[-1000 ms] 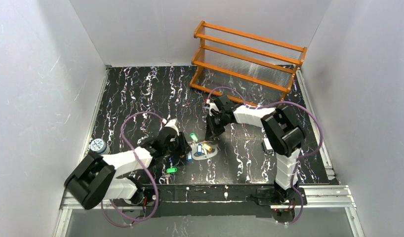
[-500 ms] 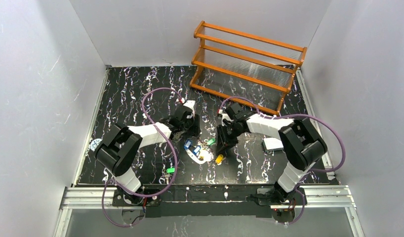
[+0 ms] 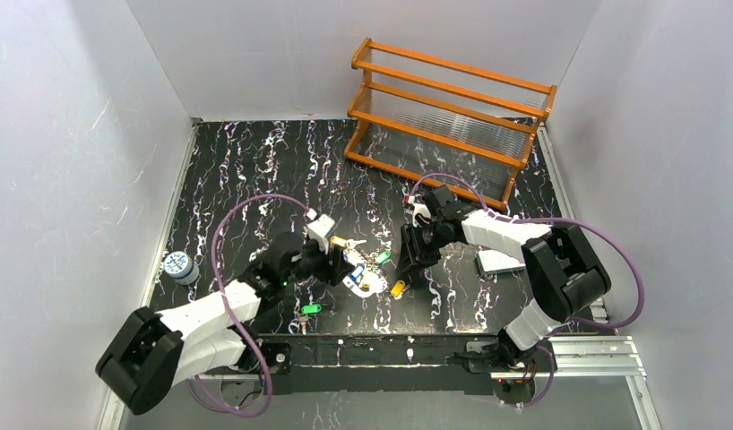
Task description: Put the keys on the keyring
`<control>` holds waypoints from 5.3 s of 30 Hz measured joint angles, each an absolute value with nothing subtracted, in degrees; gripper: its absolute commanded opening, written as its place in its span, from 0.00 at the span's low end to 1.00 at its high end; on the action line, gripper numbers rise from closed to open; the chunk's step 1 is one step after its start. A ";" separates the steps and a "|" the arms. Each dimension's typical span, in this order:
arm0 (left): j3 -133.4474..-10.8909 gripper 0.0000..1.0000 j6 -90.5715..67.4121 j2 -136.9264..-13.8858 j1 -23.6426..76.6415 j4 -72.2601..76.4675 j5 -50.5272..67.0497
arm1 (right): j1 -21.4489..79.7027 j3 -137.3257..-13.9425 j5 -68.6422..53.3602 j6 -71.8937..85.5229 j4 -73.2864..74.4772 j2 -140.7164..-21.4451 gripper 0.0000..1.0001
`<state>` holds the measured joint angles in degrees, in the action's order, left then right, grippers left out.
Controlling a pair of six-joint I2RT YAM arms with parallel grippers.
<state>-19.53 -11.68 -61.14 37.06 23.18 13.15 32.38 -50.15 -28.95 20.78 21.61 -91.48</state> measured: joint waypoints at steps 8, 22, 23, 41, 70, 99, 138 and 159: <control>-11.35 0.51 7.79 -56.31 45.12 31.29 22.41 | 32.38 -49.69 -31.83 20.60 20.27 -91.55 0.52; -18.83 0.28 39.72 -76.23 56.73 36.82 20.32 | 32.38 -46.94 -33.06 20.80 17.91 -92.16 0.52; -19.35 0.28 40.75 -76.75 56.93 37.06 19.94 | 32.38 -46.78 -33.10 20.82 17.80 -92.16 0.52; -25.32 0.29 49.01 -88.73 60.25 38.85 14.31 | 32.38 -46.15 -33.19 20.86 17.43 -92.16 0.52; -16.51 0.20 39.13 -76.14 61.65 38.87 10.72 | 32.38 -50.28 -34.76 20.84 16.40 -93.38 0.47; -13.39 0.27 29.82 -67.59 61.69 40.69 4.21 | 34.26 -53.43 -35.14 25.32 17.06 -102.39 0.01; -16.45 0.26 31.83 -65.76 66.08 42.85 -3.68 | 34.26 -48.93 -35.83 65.28 11.90 -88.90 0.01; -21.67 0.00 31.44 -73.71 69.17 42.76 -15.66 | 34.13 -47.75 -36.07 68.12 11.33 -87.70 0.01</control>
<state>-21.67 31.44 -73.71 69.17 42.76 -15.66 34.13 -47.75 -36.07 68.12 11.33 -87.70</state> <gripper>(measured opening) 0.065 0.030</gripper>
